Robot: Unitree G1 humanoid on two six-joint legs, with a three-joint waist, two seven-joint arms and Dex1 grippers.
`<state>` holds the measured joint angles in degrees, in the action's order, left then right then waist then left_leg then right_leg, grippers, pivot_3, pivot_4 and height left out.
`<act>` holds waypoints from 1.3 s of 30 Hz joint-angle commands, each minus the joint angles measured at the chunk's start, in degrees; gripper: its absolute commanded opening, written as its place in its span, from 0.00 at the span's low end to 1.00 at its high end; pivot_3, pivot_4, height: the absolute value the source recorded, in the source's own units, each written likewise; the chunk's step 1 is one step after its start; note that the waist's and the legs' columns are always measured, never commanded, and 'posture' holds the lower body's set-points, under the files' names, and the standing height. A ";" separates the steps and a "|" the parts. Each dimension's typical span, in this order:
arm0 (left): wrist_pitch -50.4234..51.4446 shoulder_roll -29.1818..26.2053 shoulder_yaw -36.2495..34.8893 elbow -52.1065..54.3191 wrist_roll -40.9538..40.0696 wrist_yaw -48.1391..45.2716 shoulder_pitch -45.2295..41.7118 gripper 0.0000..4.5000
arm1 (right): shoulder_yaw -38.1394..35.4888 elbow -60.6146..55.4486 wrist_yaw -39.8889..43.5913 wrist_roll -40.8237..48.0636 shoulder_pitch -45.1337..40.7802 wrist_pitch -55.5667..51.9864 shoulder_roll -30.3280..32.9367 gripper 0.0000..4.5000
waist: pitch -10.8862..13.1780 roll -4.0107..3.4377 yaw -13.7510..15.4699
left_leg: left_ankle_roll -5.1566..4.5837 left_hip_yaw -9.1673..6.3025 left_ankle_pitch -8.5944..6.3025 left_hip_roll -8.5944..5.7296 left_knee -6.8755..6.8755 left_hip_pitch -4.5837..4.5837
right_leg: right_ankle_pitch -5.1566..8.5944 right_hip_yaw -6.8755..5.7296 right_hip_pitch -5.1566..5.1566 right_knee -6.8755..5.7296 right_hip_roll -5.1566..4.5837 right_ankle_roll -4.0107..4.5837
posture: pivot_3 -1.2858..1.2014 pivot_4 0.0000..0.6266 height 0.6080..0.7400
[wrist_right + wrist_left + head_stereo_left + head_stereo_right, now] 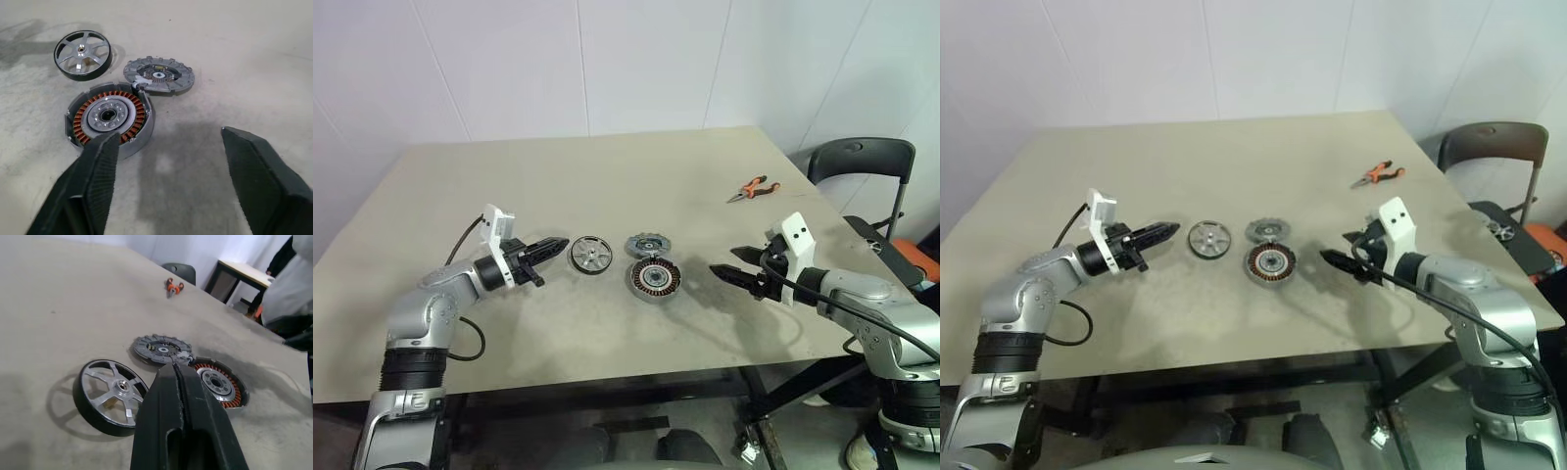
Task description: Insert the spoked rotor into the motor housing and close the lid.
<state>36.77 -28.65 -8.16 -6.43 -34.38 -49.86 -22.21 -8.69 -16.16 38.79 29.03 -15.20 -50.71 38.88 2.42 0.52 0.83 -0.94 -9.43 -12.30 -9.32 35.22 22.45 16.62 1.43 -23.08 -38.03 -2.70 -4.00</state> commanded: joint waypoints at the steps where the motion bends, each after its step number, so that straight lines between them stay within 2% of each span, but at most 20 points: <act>1: -1.71 0.47 0.69 -1.52 1.93 0.89 -0.54 0.00 | 0.53 -1.28 -0.92 -0.13 -2.05 1.02 -0.46 0.75 | 0.00 0.00 -0.05 | 0.00 0.00 0.00 0.00 -0.01 0.00 | 0.00 0.00 -0.01 -0.01 0.00 -0.01 | 0.52 0.00 1.00; 9: -3.36 0.28 -0.23 -5.01 4.35 2.11 1.46 0.00 | 1.50 -1.67 -1.40 -0.37 -1.52 1.11 0.07 0.75 | 0.00 0.00 0.01 | -0.01 0.00 0.00 0.02 0.00 0.00 | -0.01 0.00 0.00 0.00 0.01 -0.01 | 0.52 0.00 1.00; 18: -1.04 0.31 -2.71 -2.17 0.97 1.04 2.20 0.00 | 1.81 -1.26 -0.95 -0.69 -2.07 1.21 0.25 0.75 | 0.00 0.01 0.05 | -0.01 0.00 0.00 0.02 0.01 0.00 | -0.01 -0.01 0.00 -0.01 0.01 -0.02 | 0.52 0.00 1.00; 21: -1.76 0.12 -2.66 -2.76 1.60 1.22 2.24 0.13 | 2.13 -1.15 -0.91 -0.90 -2.13 1.36 0.21 0.76 | 0.00 0.01 -0.05 | -0.01 0.01 0.00 0.02 0.01 0.00 | -0.01 -0.01 0.00 -0.02 0.01 -0.02 | 0.52 0.00 1.00; 24: -2.25 0.46 -2.57 -2.88 2.85 3.23 1.83 0.35 | 2.26 -0.84 -0.69 -1.00 -2.27 1.57 0.38 0.76 | -0.01 0.01 0.02 | -0.01 0.01 0.00 0.02 0.01 0.00 | -0.02 -0.01 0.00 -0.02 0.01 -0.02 | 0.52 0.00 1.00; 39: -2.30 0.16 -1.89 -2.61 3.04 2.20 0.94 0.35 | 3.14 -0.26 -0.46 -1.70 -2.26 2.32 0.33 0.76 | -0.01 0.02 0.02 | -0.02 0.01 0.01 0.02 0.02 -0.01 | -0.02 -0.01 0.00 -0.03 0.01 -0.03 | 0.52 0.00 1.00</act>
<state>34.71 -27.85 -9.82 -10.85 -30.92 -47.23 -20.13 -4.96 -15.61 38.11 27.28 -16.22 -49.62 38.75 2.41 0.53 0.85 -0.96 -9.43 -12.29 -9.30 35.24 22.44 16.60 1.42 -23.08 -38.06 -2.69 -4.03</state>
